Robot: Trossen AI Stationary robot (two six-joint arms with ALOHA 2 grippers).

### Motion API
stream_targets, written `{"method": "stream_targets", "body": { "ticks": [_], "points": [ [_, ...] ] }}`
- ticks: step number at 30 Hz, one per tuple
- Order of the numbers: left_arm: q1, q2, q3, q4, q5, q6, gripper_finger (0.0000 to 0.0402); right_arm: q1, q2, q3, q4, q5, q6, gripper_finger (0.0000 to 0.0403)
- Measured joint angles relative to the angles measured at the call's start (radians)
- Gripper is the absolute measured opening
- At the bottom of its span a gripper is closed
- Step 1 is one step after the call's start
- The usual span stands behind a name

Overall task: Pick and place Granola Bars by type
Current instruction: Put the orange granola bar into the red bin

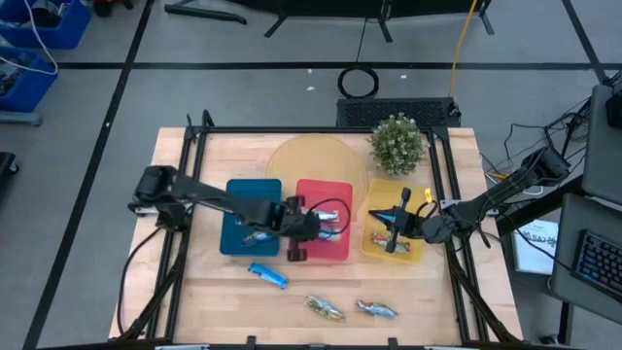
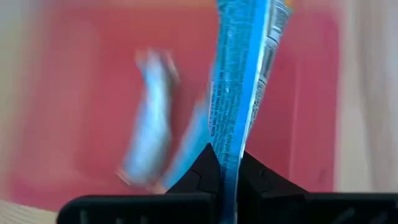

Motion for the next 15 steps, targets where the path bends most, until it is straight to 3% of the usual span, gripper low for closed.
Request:
{"method": "stream_targets", "body": {
  "ticks": [4, 10, 15],
  "points": [
    [0.059, 0.048, -0.069, 0.107, 0.075, -0.011, 0.0016, -0.001, 0.000, 0.000, 0.008, 0.000, -0.003, 0.0000],
    [0.080, 0.120, -0.060, 0.129, 0.167, -0.009, 0.0034, -0.001, 0.000, 0.000, 0.009, -0.003, -0.030, 0.0000],
    [0.081, 0.127, -0.058, 0.132, 0.164, -0.023, 0.0036, -0.001, 0.000, 0.000, 0.007, -0.082, -0.029, 0.0000]
  ]
}}
